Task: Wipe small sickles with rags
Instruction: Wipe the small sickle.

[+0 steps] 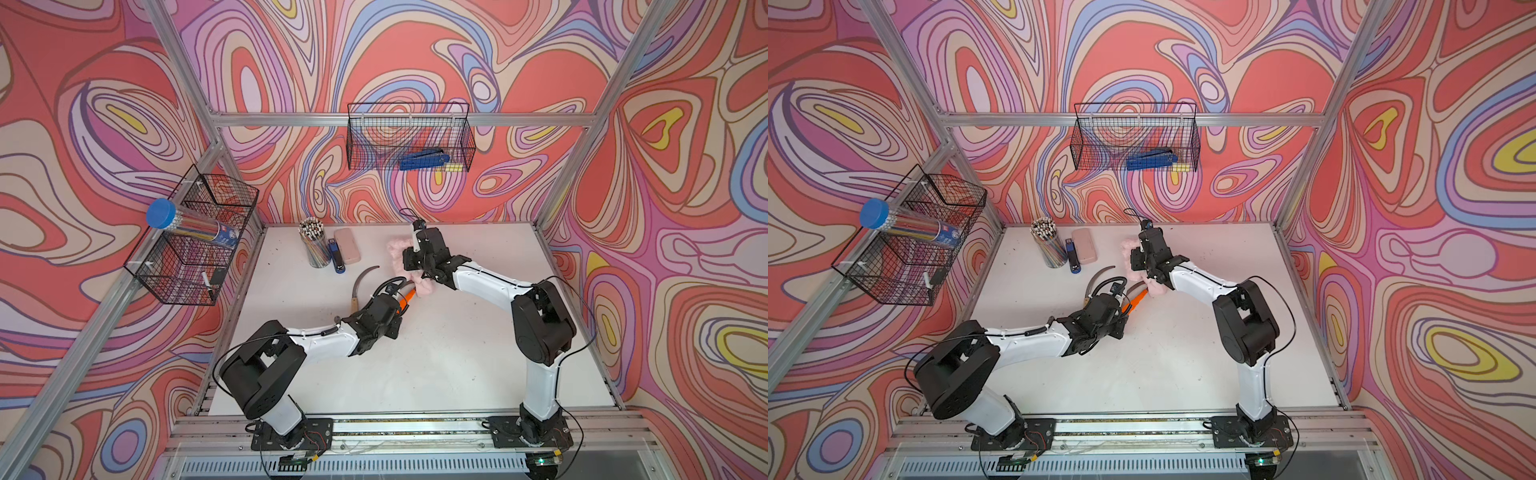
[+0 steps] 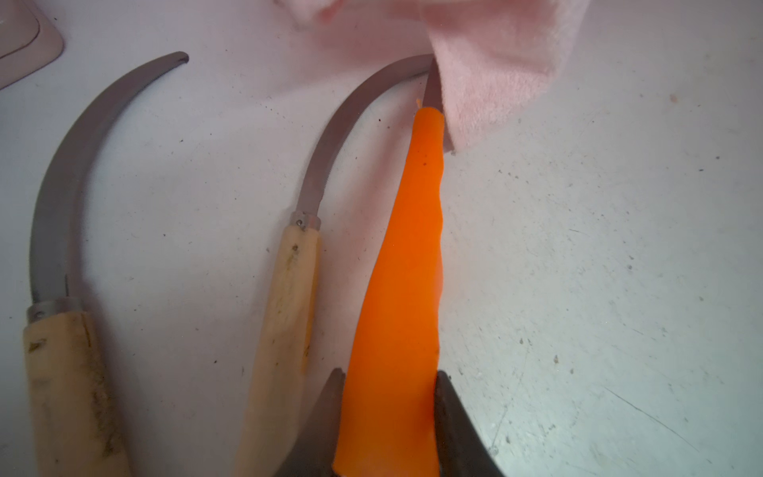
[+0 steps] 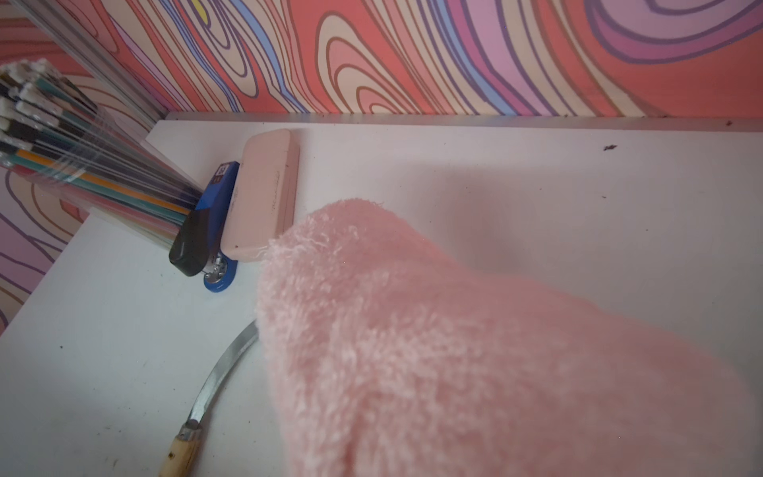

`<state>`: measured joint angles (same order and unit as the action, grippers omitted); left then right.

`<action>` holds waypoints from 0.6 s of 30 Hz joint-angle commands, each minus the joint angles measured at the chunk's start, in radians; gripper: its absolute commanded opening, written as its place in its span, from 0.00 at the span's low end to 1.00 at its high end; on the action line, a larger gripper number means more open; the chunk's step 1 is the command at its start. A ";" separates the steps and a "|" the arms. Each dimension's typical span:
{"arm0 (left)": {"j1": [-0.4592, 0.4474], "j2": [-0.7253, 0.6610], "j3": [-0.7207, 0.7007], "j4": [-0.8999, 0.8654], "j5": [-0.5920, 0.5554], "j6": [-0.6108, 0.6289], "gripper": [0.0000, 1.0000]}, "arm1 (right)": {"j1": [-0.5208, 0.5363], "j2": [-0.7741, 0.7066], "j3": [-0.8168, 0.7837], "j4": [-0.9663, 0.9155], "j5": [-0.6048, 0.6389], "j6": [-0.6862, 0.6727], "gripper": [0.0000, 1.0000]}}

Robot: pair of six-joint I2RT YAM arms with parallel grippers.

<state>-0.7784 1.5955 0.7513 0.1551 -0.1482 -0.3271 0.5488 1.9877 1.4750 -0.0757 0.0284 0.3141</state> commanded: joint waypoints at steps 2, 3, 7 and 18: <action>0.002 0.004 -0.006 0.040 0.044 -0.014 0.00 | -0.010 0.006 0.013 0.094 -0.029 -0.039 0.00; 0.003 0.009 -0.005 0.040 0.039 -0.013 0.00 | -0.021 0.001 0.014 0.092 -0.026 -0.038 0.00; 0.002 0.026 0.003 0.035 0.035 -0.012 0.00 | -0.107 -0.054 0.018 0.090 -0.033 -0.003 0.00; 0.001 0.043 0.027 0.033 0.088 -0.010 0.00 | -0.173 -0.093 -0.116 0.223 -0.032 -0.016 0.00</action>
<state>-0.7788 1.6165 0.7521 0.1692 -0.0772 -0.3271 0.3519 1.8633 1.4059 0.0822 0.0425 0.3042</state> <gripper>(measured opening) 0.302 0.135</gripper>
